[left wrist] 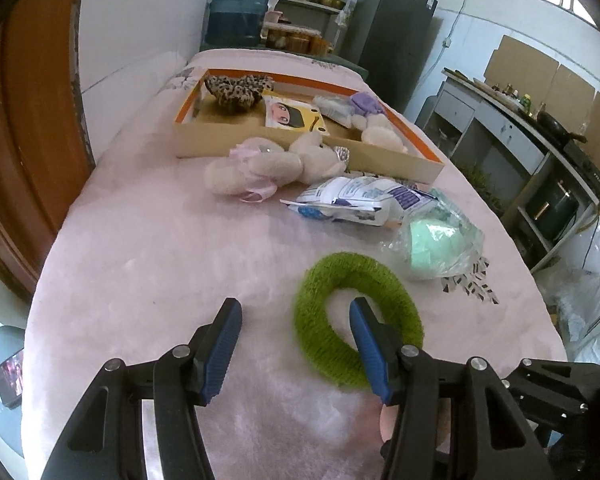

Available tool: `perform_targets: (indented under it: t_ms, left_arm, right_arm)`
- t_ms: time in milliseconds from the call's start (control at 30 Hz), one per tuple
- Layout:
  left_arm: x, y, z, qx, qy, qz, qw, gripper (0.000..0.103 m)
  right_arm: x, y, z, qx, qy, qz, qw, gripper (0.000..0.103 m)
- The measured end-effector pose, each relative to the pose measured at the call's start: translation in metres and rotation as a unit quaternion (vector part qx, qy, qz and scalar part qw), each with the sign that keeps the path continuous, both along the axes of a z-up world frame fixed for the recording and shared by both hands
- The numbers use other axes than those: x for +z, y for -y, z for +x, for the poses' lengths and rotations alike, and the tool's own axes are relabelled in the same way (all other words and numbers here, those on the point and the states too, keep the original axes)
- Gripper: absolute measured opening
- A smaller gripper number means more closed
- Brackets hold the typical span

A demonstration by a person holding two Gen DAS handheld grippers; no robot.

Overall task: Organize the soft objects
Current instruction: 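Grasp the green fuzzy ring with the left gripper while the right gripper grasps the pink egg sponge, then lift the ring and egg sponge and carry them over the box lid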

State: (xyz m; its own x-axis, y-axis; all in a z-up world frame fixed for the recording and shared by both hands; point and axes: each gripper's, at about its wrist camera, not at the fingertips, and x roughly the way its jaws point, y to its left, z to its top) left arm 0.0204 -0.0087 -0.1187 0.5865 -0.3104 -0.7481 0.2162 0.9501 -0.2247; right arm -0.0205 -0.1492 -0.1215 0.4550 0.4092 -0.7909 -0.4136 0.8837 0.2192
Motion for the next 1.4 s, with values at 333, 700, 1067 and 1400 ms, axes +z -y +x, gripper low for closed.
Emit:
perform_targets:
  t_ms: [333, 700, 1067, 1400]
  left_arm:
    - [0.001, 0.0, -0.004, -0.007, 0.0, -0.013, 0.9999, 0.013]
    - [0.02, -0.001, -0.01, -0.001, 0.027, -0.021, 0.9994, 0.013]
    - [0.039, -0.006, -0.011, 0.005, 0.051, -0.03, 0.9983, 0.013]
    - [0.059, -0.008, -0.012, 0.021, 0.089, -0.01, 0.9958, 0.013]
  right_arm:
    - [0.007, 0.009, -0.003, -0.012, 0.004, 0.011, 1.0, 0.04]
    - [0.019, 0.02, -0.003, -0.026, 0.016, 0.021, 0.999, 0.04]
    - [0.034, 0.029, 0.001, -0.034, 0.033, 0.022, 0.999, 0.04]
    - [0.055, 0.035, 0.014, -0.041, 0.06, 0.015, 0.997, 0.04]
